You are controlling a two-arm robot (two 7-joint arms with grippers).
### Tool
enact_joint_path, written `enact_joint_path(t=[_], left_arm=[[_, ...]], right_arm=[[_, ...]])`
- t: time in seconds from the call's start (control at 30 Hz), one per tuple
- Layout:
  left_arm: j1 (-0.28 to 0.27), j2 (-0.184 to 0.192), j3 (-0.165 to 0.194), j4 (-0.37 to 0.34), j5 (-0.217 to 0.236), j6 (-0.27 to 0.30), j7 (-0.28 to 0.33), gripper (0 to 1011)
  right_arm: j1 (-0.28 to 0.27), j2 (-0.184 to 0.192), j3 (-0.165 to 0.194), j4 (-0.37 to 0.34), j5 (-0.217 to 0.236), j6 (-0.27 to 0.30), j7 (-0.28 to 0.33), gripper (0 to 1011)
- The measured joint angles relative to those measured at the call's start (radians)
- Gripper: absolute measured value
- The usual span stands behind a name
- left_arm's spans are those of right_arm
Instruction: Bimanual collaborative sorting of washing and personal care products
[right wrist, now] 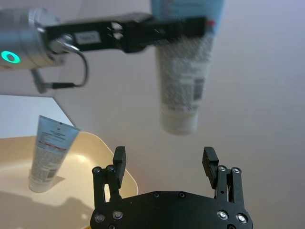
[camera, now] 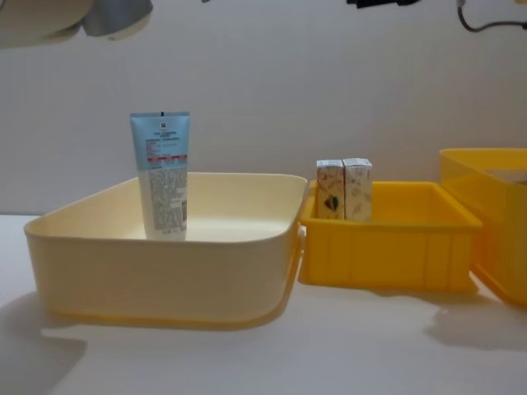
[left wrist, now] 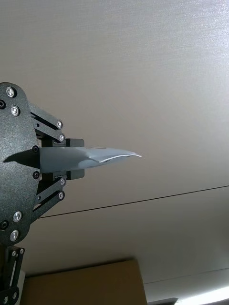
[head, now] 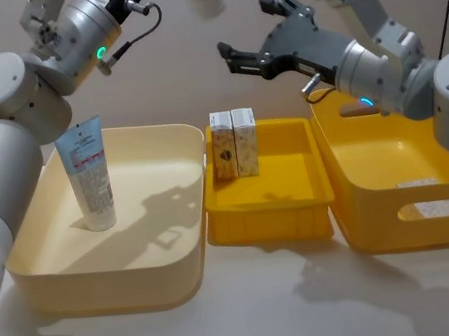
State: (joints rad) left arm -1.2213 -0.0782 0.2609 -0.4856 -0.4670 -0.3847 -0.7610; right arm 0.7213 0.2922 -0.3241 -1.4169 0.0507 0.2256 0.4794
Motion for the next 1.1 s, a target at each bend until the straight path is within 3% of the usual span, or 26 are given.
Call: enact_joint_path(t=[0.27,0.47,0.83,1.1], left_arm=[[0.001,-0.002,-0.004,0.000,0.000,0.000,-0.004,245],[0.015,0.000,-0.003,-0.023,0.000,0.010,-0.001,245],[0.082,0.024,0.005,-0.138,0.009,0.056,0.047,244],[0.128,0.045,0.013,-0.217,0.018,0.088,0.085,245]], right_arm=[[0.029,0.018,-0.057,-0.003,-0.043,-0.130,0.036,1001],[0.058,0.023,-0.094,0.000,-0.088,-0.185,0.035,1001],[0.090,0.032,-0.125,0.002,-0.142,-0.204,0.009,1001],[0.090,0.050,-0.127,-0.015,-0.153,-0.175,-0.003,1001]])
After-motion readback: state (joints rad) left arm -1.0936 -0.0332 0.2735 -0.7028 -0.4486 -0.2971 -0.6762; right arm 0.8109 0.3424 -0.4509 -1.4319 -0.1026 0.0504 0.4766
